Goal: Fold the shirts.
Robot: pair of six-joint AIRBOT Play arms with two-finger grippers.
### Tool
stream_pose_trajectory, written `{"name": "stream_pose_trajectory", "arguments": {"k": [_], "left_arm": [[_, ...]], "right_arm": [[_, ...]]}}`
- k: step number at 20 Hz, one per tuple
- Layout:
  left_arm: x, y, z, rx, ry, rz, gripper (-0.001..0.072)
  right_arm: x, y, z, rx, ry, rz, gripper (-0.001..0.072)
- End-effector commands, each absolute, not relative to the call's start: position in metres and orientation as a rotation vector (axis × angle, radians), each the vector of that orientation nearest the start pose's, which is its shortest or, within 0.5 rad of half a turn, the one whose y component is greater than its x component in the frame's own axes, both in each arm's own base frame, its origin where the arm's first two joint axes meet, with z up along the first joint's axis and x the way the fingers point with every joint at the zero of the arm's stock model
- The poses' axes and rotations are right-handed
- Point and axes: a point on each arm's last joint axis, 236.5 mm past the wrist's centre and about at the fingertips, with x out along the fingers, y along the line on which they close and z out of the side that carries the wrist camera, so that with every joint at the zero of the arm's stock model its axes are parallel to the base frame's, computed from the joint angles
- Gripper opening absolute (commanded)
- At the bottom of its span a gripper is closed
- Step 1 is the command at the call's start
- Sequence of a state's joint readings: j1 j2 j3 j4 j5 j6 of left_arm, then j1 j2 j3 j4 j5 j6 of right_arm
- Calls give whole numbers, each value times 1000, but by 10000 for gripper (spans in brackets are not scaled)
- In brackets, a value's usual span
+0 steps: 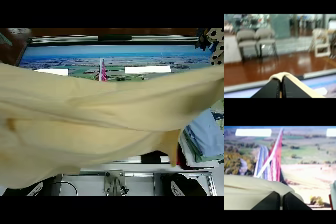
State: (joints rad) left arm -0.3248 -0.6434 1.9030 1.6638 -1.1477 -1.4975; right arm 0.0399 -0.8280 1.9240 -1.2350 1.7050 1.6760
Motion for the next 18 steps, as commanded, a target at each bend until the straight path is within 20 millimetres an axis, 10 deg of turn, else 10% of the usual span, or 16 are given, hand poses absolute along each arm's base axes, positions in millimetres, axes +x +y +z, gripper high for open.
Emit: {"name": "stream_pose_trajectory", "arguments": {"k": [1,7,12,16,17,18], "left_arm": [[243,-35,447,187,149,-145,36],[367,-47,251,197,591,-72,36],[464,-55,209,-81,491,-13,36],[488,-87,137,-289,647,-28,38],[483,-90,110,-295,740,-14,54],[472,-91,87,-304,838,1,207]], "right_arm": [[224,92,298,190,982,349,64],[292,92,95,265,1189,281,64],[421,80,70,416,816,158,64],[445,98,13,458,884,143,73],[438,102,-4,463,947,149,184],[428,107,-15,468,1011,162,607]]}}
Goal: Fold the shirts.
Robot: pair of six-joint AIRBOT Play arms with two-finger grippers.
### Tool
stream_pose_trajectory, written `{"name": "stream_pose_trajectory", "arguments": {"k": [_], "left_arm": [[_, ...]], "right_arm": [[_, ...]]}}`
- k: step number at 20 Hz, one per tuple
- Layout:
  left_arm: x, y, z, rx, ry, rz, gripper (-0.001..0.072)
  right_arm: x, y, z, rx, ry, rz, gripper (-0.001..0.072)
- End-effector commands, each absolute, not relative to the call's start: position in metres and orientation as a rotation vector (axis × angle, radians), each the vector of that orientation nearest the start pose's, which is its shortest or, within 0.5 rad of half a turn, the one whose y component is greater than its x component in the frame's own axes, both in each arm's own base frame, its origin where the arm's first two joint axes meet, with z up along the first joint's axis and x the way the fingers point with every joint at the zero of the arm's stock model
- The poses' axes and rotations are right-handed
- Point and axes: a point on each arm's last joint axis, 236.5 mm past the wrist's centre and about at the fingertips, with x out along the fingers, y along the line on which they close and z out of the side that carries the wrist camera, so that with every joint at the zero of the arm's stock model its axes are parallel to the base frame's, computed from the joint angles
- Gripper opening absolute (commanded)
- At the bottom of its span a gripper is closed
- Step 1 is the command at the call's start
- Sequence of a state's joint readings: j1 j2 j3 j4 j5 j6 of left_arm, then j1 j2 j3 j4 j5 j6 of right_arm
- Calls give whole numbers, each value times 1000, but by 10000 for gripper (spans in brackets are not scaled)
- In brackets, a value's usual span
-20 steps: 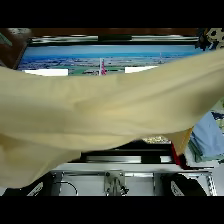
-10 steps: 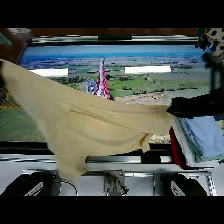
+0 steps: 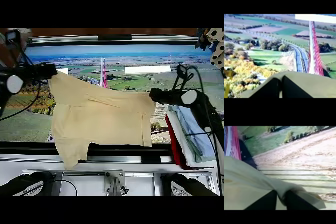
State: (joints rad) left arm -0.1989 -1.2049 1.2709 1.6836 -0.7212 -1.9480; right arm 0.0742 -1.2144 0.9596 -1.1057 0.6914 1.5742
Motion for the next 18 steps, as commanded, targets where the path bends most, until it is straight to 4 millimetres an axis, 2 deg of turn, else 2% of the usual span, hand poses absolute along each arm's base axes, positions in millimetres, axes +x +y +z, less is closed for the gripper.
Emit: {"name": "stream_pose_trajectory", "arguments": {"k": [1,2,4,6,7,8,9,11,12,13,15,18], "left_arm": [[456,-90,67,-303,945,21,579],[437,-85,53,-283,1043,45,720],[393,-69,38,-80,1234,-16,708],[343,-50,35,116,1422,-127,660],[319,-37,34,131,1506,-134,581],[301,-28,30,86,1556,-118,482],[284,-28,21,-33,1575,-124,438],[257,-40,-5,-299,1536,-162,463],[245,-39,-17,-400,1514,-154,589],[234,-34,-28,-490,1500,-127,678],[228,-23,-38,-607,1448,-119,675],[240,7,-44,-718,1353,-50,670]], "right_arm": [[416,111,-19,442,1060,191,685],[402,114,-17,397,1101,229,685],[377,97,-2,295,1143,241,685],[345,60,15,190,1196,190,685],[326,42,21,159,1234,154,685],[305,28,25,160,1275,128,685],[284,22,23,180,1310,121,685],[246,15,8,229,1364,110,685],[231,17,-2,274,1384,110,685],[221,22,-9,316,1395,127,685],[213,37,-13,404,1405,174,685],[225,57,-2,495,1350,227,685]]}}
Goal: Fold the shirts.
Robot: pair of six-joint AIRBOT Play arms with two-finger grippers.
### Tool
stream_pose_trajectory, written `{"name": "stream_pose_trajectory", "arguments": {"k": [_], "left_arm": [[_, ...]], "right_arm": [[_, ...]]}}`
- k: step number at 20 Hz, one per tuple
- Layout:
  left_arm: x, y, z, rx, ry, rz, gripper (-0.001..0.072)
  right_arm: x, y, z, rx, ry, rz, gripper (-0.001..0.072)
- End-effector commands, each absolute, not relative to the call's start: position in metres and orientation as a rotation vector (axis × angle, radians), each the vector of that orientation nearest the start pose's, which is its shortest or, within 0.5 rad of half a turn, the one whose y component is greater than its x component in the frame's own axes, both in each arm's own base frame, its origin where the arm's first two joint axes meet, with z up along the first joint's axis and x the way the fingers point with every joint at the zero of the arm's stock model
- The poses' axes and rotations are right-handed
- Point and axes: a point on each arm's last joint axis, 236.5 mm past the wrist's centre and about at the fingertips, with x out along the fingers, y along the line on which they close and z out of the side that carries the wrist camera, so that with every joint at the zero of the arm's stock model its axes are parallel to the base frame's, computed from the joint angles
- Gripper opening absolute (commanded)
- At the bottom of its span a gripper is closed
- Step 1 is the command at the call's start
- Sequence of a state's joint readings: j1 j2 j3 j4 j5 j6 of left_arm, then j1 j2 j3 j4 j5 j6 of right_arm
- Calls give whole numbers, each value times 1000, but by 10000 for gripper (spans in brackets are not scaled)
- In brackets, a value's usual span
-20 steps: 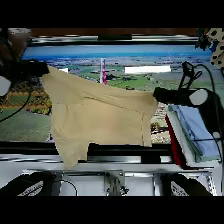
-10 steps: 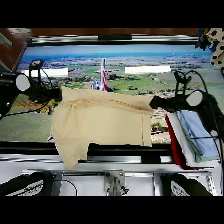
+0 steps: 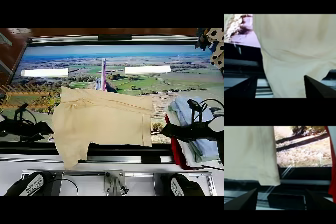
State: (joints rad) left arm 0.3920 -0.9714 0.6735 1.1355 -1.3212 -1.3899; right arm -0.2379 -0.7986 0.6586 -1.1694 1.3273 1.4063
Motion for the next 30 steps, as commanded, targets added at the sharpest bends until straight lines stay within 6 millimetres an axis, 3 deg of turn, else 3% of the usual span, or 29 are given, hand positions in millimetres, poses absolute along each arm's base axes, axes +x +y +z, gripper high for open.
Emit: {"name": "stream_pose_trajectory", "arguments": {"k": [1,6,7,9,10,17,18,19,23,30], "left_arm": [[240,11,-48,-724,1356,-47,669],[244,2,-81,-763,1440,-100,660],[250,-3,-83,-792,1430,-113,605],[255,-11,-87,-814,1433,-135,406],[256,-13,-91,-808,1441,-138,370],[261,-12,-96,-779,1434,-126,411],[257,-9,-97,-755,1451,-127,577],[252,-4,-97,-715,1479,-127,693],[231,25,-93,-542,1596,-104,672],[245,22,-92,-573,1546,-97,668]], "right_arm": [[228,58,-1,514,1338,225,685],[222,58,-6,536,1385,208,686],[220,59,-9,543,1408,211,686],[220,58,-19,537,1446,203,687],[221,60,-26,525,1465,200,687],[210,94,-66,429,1648,272,688],[207,97,-68,419,1665,282,688],[205,100,-70,410,1677,290,688],[206,101,-71,407,1674,288,687],[203,102,-70,416,1690,283,687]]}}
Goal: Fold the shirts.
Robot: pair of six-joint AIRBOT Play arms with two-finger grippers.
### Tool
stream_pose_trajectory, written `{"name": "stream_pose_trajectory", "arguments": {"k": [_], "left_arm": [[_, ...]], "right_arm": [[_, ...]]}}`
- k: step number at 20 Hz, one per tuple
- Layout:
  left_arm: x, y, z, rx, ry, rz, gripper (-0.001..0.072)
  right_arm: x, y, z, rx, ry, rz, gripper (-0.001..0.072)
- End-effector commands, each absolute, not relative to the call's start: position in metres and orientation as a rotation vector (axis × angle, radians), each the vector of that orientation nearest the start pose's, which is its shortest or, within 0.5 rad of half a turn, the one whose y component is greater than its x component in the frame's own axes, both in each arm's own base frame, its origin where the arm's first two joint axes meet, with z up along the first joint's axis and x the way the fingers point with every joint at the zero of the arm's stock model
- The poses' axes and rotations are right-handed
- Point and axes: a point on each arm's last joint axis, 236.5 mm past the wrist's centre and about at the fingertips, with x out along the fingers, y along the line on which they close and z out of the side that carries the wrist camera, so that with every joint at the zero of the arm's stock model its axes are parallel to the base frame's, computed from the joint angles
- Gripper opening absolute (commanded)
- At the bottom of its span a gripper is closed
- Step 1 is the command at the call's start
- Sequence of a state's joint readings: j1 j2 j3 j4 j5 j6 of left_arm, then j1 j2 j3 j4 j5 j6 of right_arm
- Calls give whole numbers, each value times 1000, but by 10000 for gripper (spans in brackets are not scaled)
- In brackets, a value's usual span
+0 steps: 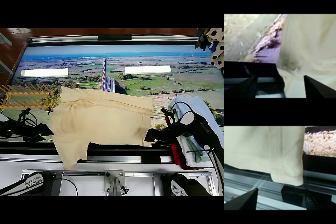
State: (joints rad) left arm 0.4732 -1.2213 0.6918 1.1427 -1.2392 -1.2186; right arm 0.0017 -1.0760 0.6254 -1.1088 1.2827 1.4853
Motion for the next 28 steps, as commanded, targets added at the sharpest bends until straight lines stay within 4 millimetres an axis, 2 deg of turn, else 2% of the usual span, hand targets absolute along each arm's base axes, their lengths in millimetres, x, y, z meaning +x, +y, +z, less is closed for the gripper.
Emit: {"name": "stream_pose_trajectory", "arguments": {"k": [1,2,4,8,9,11,12,16,19,21,24,25,26,27,28], "left_arm": [[248,22,-92,-582,1532,-93,658],[253,20,-92,-604,1514,-95,591],[263,8,-90,-669,1489,-120,591],[256,-18,-106,-623,1580,-187,591],[257,-22,-109,-621,1593,-184,487],[259,-26,-111,-609,1592,-186,134],[258,-27,-110,-608,1593,-190,63],[253,-29,-108,-607,1610,-209,38],[252,-30,-108,-610,1617,-212,38],[250,-31,-107,-611,1623,-217,38],[251,-31,-105,-608,1617,-218,37],[252,-30,-103,-604,1609,-218,37],[253,-30,-101,-593,1599,-225,37],[255,-29,-97,-577,1583,-234,38],[260,-28,-92,-565,1560,-235,37]], "right_arm": [[203,102,-70,417,1690,282,687],[203,102,-70,418,1691,281,687],[203,102,-70,421,1691,277,687],[203,102,-70,423,1690,273,687],[204,102,-70,424,1689,271,687],[205,98,-72,417,1684,249,687],[205,93,-74,403,1689,228,687],[206,89,-76,388,1685,213,687],[209,99,-80,340,1670,229,686],[206,110,-91,307,1698,241,686],[193,115,-113,304,1805,212,684],[190,114,-118,305,1828,204,576],[190,113,-121,306,1835,196,353],[193,113,-122,313,1825,188,166],[197,114,-118,311,1812,194,63]]}}
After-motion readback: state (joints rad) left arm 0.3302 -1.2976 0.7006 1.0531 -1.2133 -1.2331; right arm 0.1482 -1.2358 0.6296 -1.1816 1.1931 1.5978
